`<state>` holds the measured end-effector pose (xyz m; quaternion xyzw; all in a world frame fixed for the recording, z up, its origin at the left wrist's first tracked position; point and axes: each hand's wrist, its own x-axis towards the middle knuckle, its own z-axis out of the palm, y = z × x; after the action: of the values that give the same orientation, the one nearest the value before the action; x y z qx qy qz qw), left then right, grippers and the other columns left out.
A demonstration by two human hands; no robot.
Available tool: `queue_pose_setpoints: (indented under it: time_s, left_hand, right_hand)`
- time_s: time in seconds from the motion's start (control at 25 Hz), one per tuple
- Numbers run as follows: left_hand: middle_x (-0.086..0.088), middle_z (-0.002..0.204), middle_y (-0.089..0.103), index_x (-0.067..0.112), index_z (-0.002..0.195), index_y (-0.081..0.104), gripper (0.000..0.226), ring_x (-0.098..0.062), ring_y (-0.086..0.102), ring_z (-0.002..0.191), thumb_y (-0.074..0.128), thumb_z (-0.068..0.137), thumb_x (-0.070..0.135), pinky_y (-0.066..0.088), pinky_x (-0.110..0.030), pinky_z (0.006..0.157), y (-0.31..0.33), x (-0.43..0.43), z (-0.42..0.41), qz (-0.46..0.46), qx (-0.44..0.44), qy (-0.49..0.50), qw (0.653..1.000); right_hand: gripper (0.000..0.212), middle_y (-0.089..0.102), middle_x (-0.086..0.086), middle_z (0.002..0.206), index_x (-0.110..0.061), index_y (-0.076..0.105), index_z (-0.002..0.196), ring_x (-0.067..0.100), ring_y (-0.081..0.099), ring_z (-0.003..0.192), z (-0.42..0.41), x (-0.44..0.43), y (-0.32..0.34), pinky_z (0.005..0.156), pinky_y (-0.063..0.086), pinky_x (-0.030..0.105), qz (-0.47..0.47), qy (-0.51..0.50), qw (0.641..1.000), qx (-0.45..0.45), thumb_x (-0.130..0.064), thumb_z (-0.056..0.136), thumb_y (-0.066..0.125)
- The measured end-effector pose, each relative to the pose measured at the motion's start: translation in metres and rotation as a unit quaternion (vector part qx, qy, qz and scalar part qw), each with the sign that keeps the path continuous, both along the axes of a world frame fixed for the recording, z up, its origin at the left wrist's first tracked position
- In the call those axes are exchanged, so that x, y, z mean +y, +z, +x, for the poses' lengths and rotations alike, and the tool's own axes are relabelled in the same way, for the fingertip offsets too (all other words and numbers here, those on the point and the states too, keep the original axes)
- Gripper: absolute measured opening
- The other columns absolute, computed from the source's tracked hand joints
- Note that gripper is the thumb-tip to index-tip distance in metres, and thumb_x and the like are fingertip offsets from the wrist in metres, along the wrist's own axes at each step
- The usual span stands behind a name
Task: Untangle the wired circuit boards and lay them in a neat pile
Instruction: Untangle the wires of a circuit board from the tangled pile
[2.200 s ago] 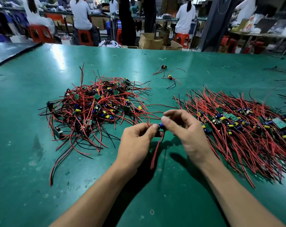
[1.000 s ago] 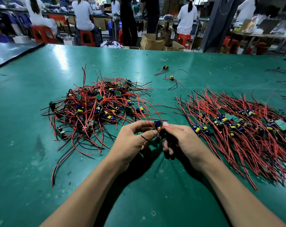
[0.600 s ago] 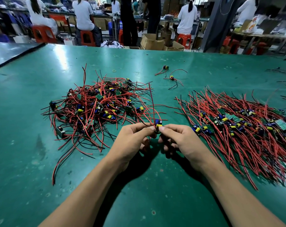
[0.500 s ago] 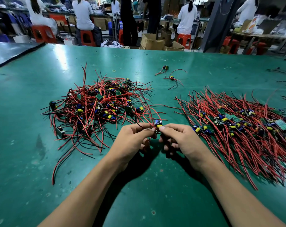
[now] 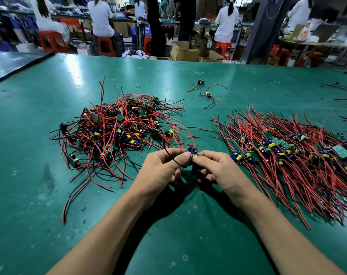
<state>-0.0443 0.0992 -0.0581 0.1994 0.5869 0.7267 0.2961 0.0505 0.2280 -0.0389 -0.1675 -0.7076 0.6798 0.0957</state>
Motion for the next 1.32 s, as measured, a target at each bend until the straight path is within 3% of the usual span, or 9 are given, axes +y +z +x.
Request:
queue_pose_setpoints:
  time_s: [0.16, 0.36, 0.52, 0.6, 0.72, 1.0, 1.12, 1.24, 1.32]
  left_hand:
    - [0.001, 0.068, 0.066, 0.005, 0.099, 0.072, 0.042, -0.007, 0.045, 0.044, 0.079, 0.065, 0.029, 0.040, -0.016, 0.041, 0.001, -0.002, 0.000, 0.018, -0.015, -0.026, 0.999]
    - [0.000, 0.062, 0.064, 0.015, 0.083, 0.079, 0.007, -0.007, 0.048, 0.041, 0.073, 0.081, 0.017, 0.042, -0.016, 0.040, 0.004, -0.002, -0.002, 0.023, -0.046, -0.024, 0.998]
    - [-0.007, 0.074, 0.067, 0.008, 0.093, 0.075, 0.015, -0.011, 0.052, 0.042, 0.060, 0.092, 0.007, 0.045, -0.018, 0.040, 0.005, -0.003, -0.006, 0.050, -0.089, 0.004, 0.995]
    - [-0.005, 0.073, 0.067, 0.008, 0.093, 0.074, 0.012, -0.010, 0.052, 0.042, 0.065, 0.089, 0.014, 0.045, -0.019, 0.042, 0.004, -0.001, -0.006, 0.048, -0.089, 0.019, 0.995]
    - [-0.006, 0.078, 0.068, 0.007, 0.094, 0.072, 0.027, -0.009, 0.051, 0.046, 0.075, 0.071, 0.023, 0.045, -0.019, 0.047, 0.003, -0.002, -0.005, 0.044, -0.075, 0.023, 0.996]
    - [-0.005, 0.089, 0.065, 0.011, 0.110, 0.068, 0.044, -0.019, 0.053, 0.070, 0.079, 0.068, 0.012, 0.042, -0.018, 0.050, 0.007, -0.009, -0.002, 0.028, -0.003, -0.051, 0.998]
    - [-0.002, 0.091, 0.064, 0.016, 0.111, 0.067, 0.043, -0.020, 0.055, 0.075, 0.079, 0.073, 0.001, 0.046, -0.019, 0.054, 0.008, -0.011, -0.003, 0.009, 0.021, -0.068, 0.997]
    - [0.001, 0.091, 0.063, 0.020, 0.103, 0.070, 0.040, -0.018, 0.056, 0.073, 0.079, 0.067, 0.007, 0.046, -0.019, 0.057, 0.008, -0.011, 0.001, -0.019, 0.060, -0.078, 0.995]
    - [-0.003, 0.091, 0.061, 0.023, 0.098, 0.072, 0.034, -0.018, 0.055, 0.072, 0.075, 0.067, 0.010, 0.044, -0.018, 0.054, 0.008, -0.010, 0.002, -0.016, 0.069, -0.081, 0.994]
  right_hand:
    - [0.034, 0.056, -0.005, 0.052, -0.027, 0.070, 0.065, 0.010, 0.051, 0.044, 0.000, -0.001, 0.001, 0.039, 0.039, 0.019, -0.007, -0.010, 1.000, -0.001, -0.022, 0.097, 0.058]
    - [0.025, 0.062, 0.002, 0.066, -0.018, 0.070, 0.074, 0.010, 0.052, 0.047, -0.001, 0.002, -0.001, 0.040, 0.040, 0.021, -0.004, 0.001, 1.000, 0.005, -0.022, 0.097, 0.060]
    - [0.017, 0.063, -0.004, 0.066, -0.014, 0.067, 0.082, 0.005, 0.050, 0.049, -0.002, 0.004, -0.004, 0.044, 0.038, 0.017, 0.006, 0.029, 1.000, 0.001, -0.019, 0.097, 0.061]
    - [0.015, 0.062, -0.006, 0.066, -0.013, 0.067, 0.085, 0.003, 0.049, 0.050, -0.002, 0.005, -0.006, 0.045, 0.036, 0.014, 0.017, 0.040, 0.999, 0.002, -0.019, 0.097, 0.061]
    - [0.015, 0.062, -0.005, 0.066, -0.012, 0.068, 0.087, 0.006, 0.048, 0.052, -0.002, 0.005, -0.008, 0.045, 0.036, 0.015, 0.014, 0.038, 0.999, 0.000, -0.020, 0.097, 0.060]
    - [0.020, 0.062, -0.002, 0.063, -0.003, 0.068, 0.090, 0.008, 0.051, 0.049, -0.003, 0.005, -0.006, 0.045, 0.039, 0.017, 0.010, 0.019, 1.000, -0.013, -0.019, 0.098, 0.058]
    - [0.027, 0.060, -0.002, 0.060, -0.008, 0.069, 0.087, 0.009, 0.049, 0.049, -0.003, 0.002, -0.003, 0.044, 0.038, 0.016, 0.005, 0.014, 1.000, -0.008, -0.032, 0.095, 0.061]
    - [0.053, 0.061, 0.014, 0.068, -0.009, 0.073, 0.082, 0.020, 0.050, 0.053, -0.005, -0.001, -0.001, 0.047, 0.039, 0.025, 0.000, -0.008, 1.000, -0.024, -0.060, 0.079, 0.060]
    - [0.057, 0.060, 0.015, 0.066, -0.009, 0.072, 0.078, 0.020, 0.049, 0.051, -0.006, -0.001, 0.000, 0.046, 0.040, 0.026, 0.001, -0.018, 0.999, -0.035, -0.063, 0.076, 0.057]
